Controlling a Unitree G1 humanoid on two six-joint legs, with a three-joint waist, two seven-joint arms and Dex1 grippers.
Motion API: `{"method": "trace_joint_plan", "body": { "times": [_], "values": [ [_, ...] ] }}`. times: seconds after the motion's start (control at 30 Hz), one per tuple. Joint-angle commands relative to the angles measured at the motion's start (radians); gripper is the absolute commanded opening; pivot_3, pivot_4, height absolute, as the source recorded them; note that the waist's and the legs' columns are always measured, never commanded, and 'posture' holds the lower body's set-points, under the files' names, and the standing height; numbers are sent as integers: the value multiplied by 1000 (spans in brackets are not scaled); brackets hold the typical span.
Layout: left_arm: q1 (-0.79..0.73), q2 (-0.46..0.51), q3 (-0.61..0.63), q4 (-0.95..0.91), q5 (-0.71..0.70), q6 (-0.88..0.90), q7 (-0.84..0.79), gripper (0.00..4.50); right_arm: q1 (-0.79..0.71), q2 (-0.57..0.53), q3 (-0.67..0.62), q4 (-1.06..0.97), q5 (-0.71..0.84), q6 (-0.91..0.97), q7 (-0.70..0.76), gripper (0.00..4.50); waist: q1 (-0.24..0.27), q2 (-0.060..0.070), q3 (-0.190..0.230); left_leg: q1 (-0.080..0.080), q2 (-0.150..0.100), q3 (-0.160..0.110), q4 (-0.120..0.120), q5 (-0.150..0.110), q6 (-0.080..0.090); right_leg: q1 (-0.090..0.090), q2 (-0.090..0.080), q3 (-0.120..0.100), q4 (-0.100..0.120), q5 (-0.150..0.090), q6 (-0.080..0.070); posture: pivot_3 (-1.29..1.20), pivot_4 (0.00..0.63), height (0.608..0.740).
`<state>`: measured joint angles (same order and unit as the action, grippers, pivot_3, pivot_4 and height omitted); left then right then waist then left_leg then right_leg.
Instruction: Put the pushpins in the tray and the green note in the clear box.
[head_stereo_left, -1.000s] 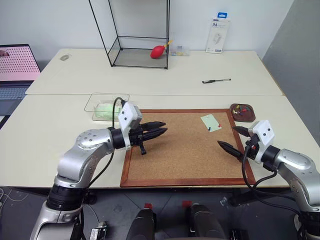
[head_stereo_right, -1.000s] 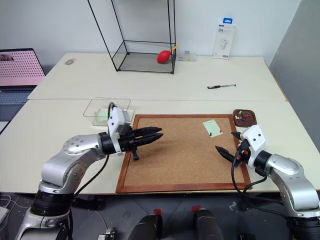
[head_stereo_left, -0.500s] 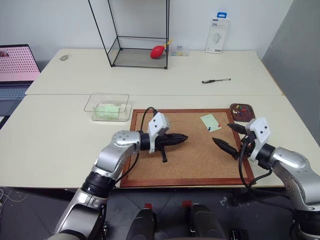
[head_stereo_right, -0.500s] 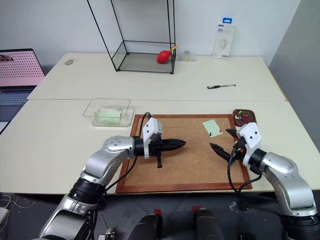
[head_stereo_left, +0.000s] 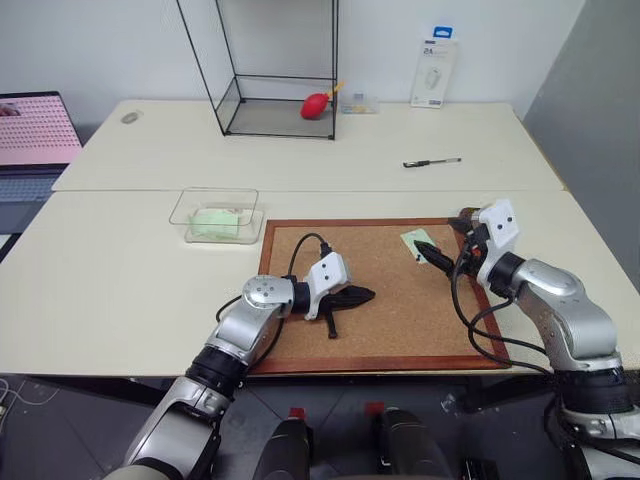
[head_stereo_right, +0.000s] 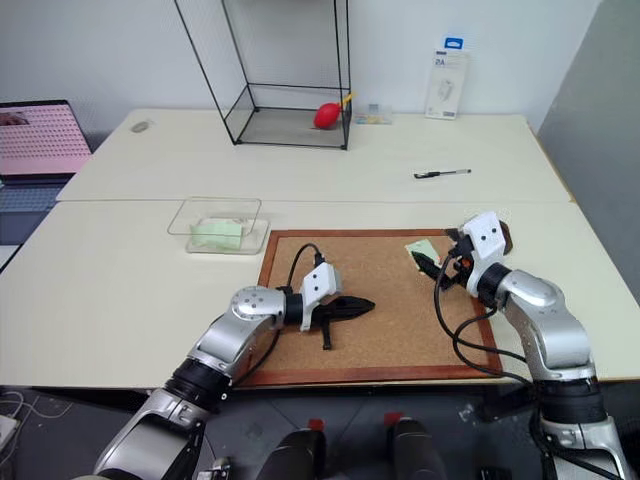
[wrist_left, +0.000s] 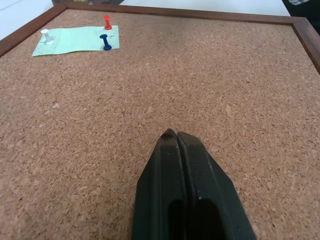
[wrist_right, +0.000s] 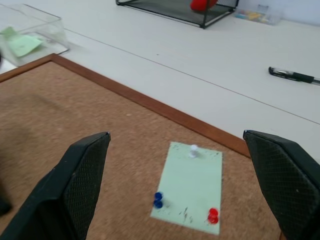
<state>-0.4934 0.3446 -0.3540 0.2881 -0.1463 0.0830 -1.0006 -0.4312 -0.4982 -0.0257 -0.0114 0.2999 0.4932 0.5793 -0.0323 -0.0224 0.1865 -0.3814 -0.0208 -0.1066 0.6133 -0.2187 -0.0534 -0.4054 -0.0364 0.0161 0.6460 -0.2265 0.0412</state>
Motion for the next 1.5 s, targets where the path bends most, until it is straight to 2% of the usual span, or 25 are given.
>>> {"method": "trace_joint_plan", "body": {
  "times": [0.03,0.23,0.3,0.33,0.57,0.6,0.97,1.5],
  "values": [
    [29,0,-10,6,27,8,-3,64,-107,34,31,176,-53,-65,0,4500,0,0,0,0,0,0,0,0,0,0,0,0,0,0,0,0,150,740],
    [42,4,-1,-13,30,16,-1,64,-238,86,73,428,-134,-165,-11,4500,-2,2,-1,0,0,1,0,0,0,0,0,0,0,0,0,0,150,740],
    [45,5,-1,-17,30,18,1,0,-278,106,79,513,-161,-206,-23,4156,-2,2,-1,0,0,0,0,0,0,0,0,0,0,0,0,0,150,740],
    [46,4,-2,-20,31,20,2,0,-295,113,83,550,-172,-223,-29,4148,-3,2,-1,0,0,0,0,0,0,0,0,0,0,0,0,0,150,740],
    [50,1,1,-27,33,26,5,0,-339,135,80,663,-219,-291,-41,2513,-2,2,-1,0,0,0,0,0,0,0,0,1,0,0,0,0,150,740],
    [51,1,3,-27,33,27,5,0,-337,133,79,657,-220,-290,-38,2186,-3,2,-1,0,0,0,0,0,0,0,0,1,1,0,0,0,150,740],
    [53,-2,5,-26,34,30,5,0,-267,102,64,521,-212,-238,-9,97,-1,2,-1,0,0,0,0,0,0,0,0,0,1,0,0,0,150,740],
    [59,-7,2,-19,40,35,7,0,-225,129,38,353,-159,-151,-7,13,0,2,-1,0,0,0,0,0,0,0,0,0,1,0,0,0,150,740]
  ]
}}
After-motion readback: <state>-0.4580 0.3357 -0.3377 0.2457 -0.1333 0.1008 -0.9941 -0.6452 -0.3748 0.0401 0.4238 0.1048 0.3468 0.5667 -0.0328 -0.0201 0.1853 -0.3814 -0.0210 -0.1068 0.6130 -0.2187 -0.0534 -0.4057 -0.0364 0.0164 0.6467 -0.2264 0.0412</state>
